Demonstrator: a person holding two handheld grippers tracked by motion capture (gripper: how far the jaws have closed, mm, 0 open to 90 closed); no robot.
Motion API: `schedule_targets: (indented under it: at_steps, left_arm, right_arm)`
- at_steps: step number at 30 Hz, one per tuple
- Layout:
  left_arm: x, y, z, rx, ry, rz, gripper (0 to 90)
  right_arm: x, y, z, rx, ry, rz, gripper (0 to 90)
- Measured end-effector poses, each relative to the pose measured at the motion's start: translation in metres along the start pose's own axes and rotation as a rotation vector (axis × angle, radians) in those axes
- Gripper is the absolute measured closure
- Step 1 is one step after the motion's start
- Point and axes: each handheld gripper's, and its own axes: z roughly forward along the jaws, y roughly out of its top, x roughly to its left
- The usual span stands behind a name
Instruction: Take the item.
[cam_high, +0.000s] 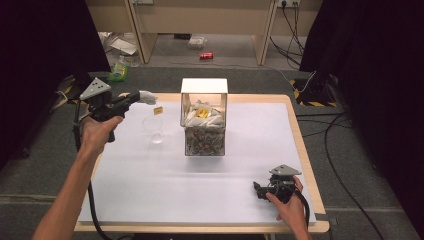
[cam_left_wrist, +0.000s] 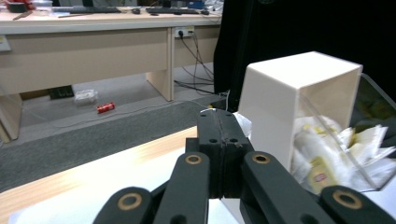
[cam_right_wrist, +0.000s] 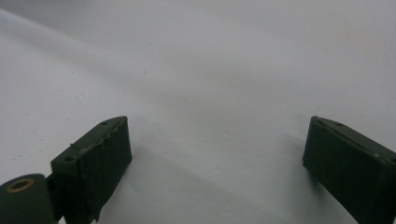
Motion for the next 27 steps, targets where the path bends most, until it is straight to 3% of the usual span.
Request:
schedule_targets:
  at_steps: [17, 27]
  left_arm:
    - [0.013, -0.025, 0.014, 0.037, 0.035, -0.031, 89.3]
    - [0.026, -0.047, 0.023, 0.083, 0.07, -0.054, 89.3]
  right_arm:
    - [0.0, 0.0, 0.0, 0.0, 0.0, 0.0, 8.4]
    - [0.0, 0.0, 0.0, 0.0, 0.0, 0.0, 8.3]
